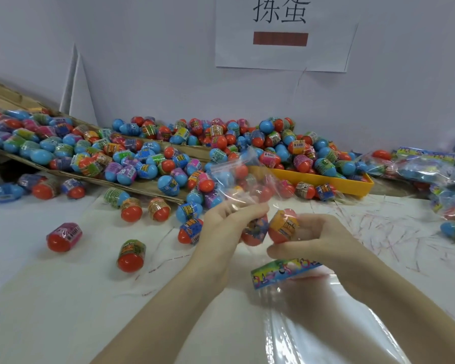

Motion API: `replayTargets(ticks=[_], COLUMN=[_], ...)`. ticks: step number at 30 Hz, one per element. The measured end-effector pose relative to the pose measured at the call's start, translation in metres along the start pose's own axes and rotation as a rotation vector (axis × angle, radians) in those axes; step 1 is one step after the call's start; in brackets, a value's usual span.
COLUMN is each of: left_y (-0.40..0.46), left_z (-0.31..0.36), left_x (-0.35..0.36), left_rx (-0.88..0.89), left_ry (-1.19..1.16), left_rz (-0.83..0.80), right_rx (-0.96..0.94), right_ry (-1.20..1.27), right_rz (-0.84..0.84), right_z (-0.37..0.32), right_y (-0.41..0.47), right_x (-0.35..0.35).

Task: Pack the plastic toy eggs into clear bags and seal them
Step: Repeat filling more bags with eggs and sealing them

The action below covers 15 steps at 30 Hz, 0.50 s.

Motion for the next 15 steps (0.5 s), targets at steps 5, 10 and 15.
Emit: replayTargets(ticks=[5,10,15], left_y=[-0.002,-0.004,-0.006], left_z=[0.013,0.017,0.002], left_x=[-0.007,-0.003,0.014], left_rx=[0.167,0.231,0.045], left_ry=[0.042,0.111,0.092], left_rz=[0.085,0.063,-0.130], right_rx=[0.023,0.029,0.033], right_ry=[-0.013,0.046,0.063], right_rz=[-0.117,0.054,0.000], right_z=[-0.002,0.002,0.001], right_y=[-0.005,-0.001,-0.001], right_x=[0.012,0.001,-0.002])
Point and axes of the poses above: each hand's wrist, its own y-axis towards the middle knuckle, its own x-axis out of the palm, z = x × y, the point moved 8 cm from there along y, towards the middle knuckle, and after that the axes turned 10 degrees about x, right-handed, at the moved point
